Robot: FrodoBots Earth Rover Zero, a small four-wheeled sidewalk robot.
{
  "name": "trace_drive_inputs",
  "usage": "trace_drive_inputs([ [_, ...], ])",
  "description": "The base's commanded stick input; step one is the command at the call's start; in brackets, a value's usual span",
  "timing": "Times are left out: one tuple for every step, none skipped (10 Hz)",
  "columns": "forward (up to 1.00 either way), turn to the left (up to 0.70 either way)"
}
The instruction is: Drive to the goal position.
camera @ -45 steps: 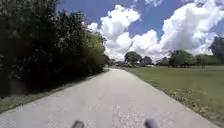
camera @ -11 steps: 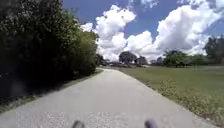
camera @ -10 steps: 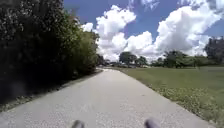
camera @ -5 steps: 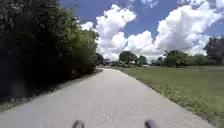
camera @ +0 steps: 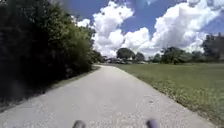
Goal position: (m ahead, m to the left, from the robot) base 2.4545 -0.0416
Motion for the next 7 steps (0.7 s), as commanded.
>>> trace_drive_inputs([
  [0.5, 0.0],
  [0.5, 0.0],
  [0.5, 0.0],
  [0.5, 0.0],
  [0.5, 0.0],
  [0.5, 0.0],
  [0.5, 0.0],
])
